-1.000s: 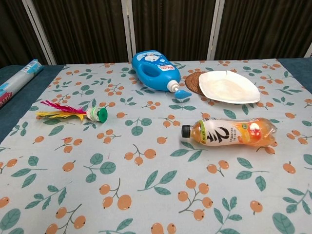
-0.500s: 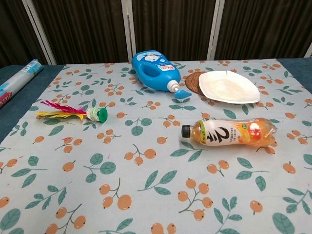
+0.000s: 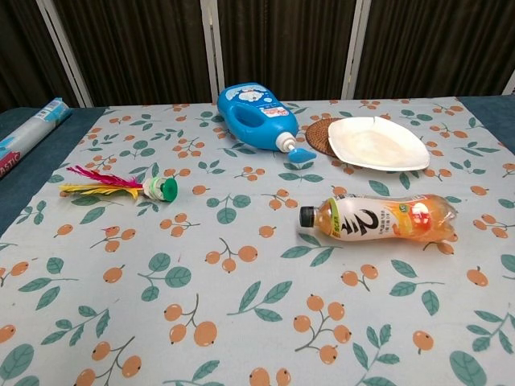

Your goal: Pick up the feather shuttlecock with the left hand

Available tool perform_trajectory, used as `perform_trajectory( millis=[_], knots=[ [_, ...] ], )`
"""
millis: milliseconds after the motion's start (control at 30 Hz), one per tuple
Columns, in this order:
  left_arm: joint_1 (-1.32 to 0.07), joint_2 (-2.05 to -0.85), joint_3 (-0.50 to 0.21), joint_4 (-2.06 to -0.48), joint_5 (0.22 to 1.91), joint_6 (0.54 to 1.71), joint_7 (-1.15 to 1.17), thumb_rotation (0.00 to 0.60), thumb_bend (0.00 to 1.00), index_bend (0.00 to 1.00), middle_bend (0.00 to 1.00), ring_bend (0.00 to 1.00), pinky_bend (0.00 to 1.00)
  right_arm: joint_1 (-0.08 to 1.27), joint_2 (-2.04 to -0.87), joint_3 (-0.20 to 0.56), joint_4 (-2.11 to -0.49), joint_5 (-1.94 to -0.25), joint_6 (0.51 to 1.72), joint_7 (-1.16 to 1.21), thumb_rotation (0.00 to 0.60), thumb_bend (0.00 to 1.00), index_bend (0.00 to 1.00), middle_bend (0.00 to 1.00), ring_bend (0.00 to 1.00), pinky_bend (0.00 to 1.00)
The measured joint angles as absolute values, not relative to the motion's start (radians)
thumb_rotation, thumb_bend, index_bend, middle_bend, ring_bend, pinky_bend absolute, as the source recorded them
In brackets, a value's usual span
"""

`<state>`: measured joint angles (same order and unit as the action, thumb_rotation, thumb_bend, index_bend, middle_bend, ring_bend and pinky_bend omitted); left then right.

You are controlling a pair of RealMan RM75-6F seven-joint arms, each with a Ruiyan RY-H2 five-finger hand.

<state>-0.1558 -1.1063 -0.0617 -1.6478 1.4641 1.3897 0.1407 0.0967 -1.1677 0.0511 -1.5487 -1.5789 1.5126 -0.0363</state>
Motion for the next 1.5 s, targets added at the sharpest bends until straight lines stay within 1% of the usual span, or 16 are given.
perform_trajectory(
  millis=[167,300,533,700,933,1100,1500],
  knots=[
    [-0.24,-1.148,-0.126,-1.63,1.372,1.3,0.222,0.6,0.23,0.32,0.0,0.0,0.02,0.103,-1.168,0.05,-1.551,-1.578,1.5,-0.043,0.6,0.12,0.08,0.0,0.0,0.0],
    [-0.329,-1.214,-0.18,-1.59,1.282,1.215,0.315,0.6,0.26,0.36,0.0,0.0,0.02,0.106,-1.17,0.05,-1.548,-1.577,1.495,-0.045,0.6,0.12,0.08,0.0,0.0,0.0],
    [-0.461,-1.336,-0.242,-1.483,1.127,1.095,0.44,0.6,0.32,0.4,0.0,0.0,0.03,0.113,-1.167,0.053,-1.55,-1.558,1.473,-0.032,0.6,0.13,0.08,0.0,0.0,0.0],
    [-0.524,-1.405,-0.254,-1.397,1.07,1.037,0.498,0.6,0.33,0.43,0.0,0.0,0.03,0.116,-1.164,0.053,-1.556,-1.55,1.462,-0.027,0.6,0.13,0.08,0.0,0.0,0.0],
    [-0.595,-1.516,-0.26,-1.255,1.001,0.987,0.542,0.6,0.33,0.44,0.0,0.0,0.03,0.117,-1.161,0.052,-1.561,-1.546,1.459,-0.021,0.6,0.13,0.08,0.0,0.0,0.0],
    [-0.632,-1.578,-0.257,-1.174,0.983,0.971,0.55,0.6,0.33,0.44,0.0,0.0,0.03,0.117,-1.161,0.053,-1.563,-1.543,1.457,-0.021,0.6,0.13,0.08,0.0,0.0,0.0],
    [-0.676,-1.66,-0.252,-1.06,0.962,0.949,0.544,0.6,0.33,0.45,0.0,0.0,0.03,0.117,-1.158,0.051,-1.569,-1.54,1.454,-0.016,0.6,0.13,0.08,0.0,0.0,0.0]
  ],
)
